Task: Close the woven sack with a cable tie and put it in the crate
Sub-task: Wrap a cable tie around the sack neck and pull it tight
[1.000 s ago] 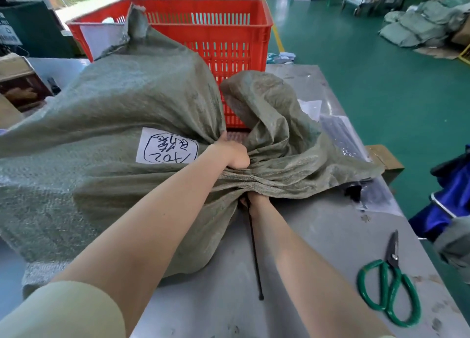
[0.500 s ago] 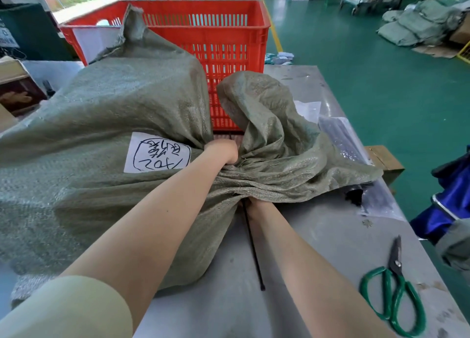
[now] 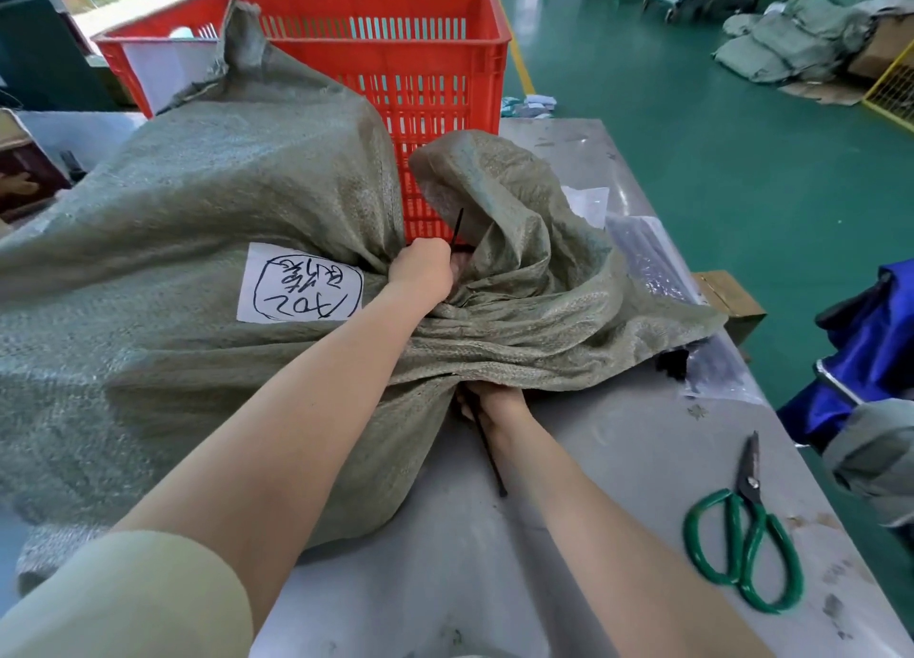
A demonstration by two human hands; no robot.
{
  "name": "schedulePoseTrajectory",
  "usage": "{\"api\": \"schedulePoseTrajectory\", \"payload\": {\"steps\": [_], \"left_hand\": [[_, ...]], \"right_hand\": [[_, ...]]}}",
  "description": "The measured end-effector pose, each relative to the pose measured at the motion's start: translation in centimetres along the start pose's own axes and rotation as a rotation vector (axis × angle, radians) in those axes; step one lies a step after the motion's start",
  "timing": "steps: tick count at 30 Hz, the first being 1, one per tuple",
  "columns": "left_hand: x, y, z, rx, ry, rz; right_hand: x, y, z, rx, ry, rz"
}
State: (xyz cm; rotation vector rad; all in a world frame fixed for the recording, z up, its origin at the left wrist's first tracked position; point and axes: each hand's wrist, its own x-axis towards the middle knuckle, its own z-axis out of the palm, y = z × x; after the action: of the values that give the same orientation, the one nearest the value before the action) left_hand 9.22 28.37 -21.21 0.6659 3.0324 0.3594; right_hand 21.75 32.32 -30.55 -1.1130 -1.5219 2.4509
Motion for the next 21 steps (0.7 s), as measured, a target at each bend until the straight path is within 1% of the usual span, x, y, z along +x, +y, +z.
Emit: {"api": "schedulePoseTrajectory", "payload": {"steps": [3, 5, 8, 10, 16, 19, 21], "left_hand": [[-0.6, -0.1, -0.1, 0.028, 0.011, 0.034], [-1.0, -0.1, -0.2, 0.047, 0.015, 0.057], [-1.6, -0.1, -0.3, 0.065, 0.009, 0.084], [-1.7, -0.1, -0.2, 0.061, 0.01, 0.086], [-2.2, -0.2, -0.5, 0.034, 0.01, 0.096], [-2.5, -0.2, -0.7, 0.022, 0.003, 0.136], [-2.6, -0.4, -1.1, 0.003, -0.014, 0.166]], "right_hand": [[-1.6, 0.5, -0.4, -0.099, -0.021, -0.02], [-3.3, 0.5, -0.8, -0.229, -0.015, -0.045], [-5.9, 0.7, -1.5, -0.414, 0.012, -0.179], [-7.6, 0.9, -1.7, -0.458, 0.028, -0.278], [-9.4, -1.7, -1.0, -0.344, -0.051, -0.434], [-9.2, -3.2, -0.6, -0.21, -0.127, -0.429], [-8.9, -3.7, -0.4, -0.22, -0.157, -0.461]]}}
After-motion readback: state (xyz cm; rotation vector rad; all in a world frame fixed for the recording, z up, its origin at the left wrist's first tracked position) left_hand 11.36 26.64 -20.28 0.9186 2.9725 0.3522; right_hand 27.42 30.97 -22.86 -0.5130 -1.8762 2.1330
